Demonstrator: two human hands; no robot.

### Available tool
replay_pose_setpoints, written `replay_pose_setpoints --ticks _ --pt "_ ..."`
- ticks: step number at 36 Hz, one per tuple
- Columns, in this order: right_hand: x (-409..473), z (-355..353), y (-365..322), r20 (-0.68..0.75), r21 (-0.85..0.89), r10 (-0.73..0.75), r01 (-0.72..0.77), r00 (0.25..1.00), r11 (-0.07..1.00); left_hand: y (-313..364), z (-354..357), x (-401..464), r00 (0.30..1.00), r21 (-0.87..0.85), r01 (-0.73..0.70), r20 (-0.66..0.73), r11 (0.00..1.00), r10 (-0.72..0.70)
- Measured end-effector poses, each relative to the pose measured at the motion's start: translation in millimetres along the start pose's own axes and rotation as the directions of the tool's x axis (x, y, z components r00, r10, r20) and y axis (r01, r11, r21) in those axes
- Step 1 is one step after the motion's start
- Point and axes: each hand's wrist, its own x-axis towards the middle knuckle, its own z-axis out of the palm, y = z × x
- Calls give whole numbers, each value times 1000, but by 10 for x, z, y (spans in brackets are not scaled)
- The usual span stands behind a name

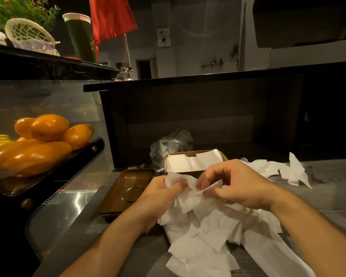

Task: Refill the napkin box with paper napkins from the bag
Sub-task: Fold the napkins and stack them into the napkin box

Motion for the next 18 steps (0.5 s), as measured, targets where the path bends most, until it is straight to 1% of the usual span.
replay_pose_setpoints --ticks 2,4,6,7,8,10,12,15,18 --pt "-36 -91 -30 58 49 -51 48 997 998 15 9 -5 999 -32 0 -41 999 -2" --pt "-103 -227 -60 136 233 -106 72 985 970 3 -14 22 997 -42 9 -80 999 -13" --pt "-168 -325 -101 215 410 -163 63 963 910 0 -32 46 993 -77 31 -111 997 -40" --pt "-175 -330 -112 234 449 -170 48 957 892 0 -39 52 992 -93 41 -113 995 -52" --pt "-166 -306 -111 220 453 -158 42 963 890 0 -39 52 993 -100 41 -103 994 -51" --pt "-101 -203 -112 116 358 -71 25 991 933 1 -28 46 997 -79 24 -72 997 -30" --pt "-32 -108 -105 2 295 1 -2 1000 956 2 0 29 999 -73 9 -40 997 -12" --pt "23 -30 -51 -125 258 68 -33 990 966 8 29 7 999 -66 15 -41 998 -17" --pt "94 43 40 -278 116 90 -59 956 991 25 49 -6 1000 -73 14 11 997 -13"
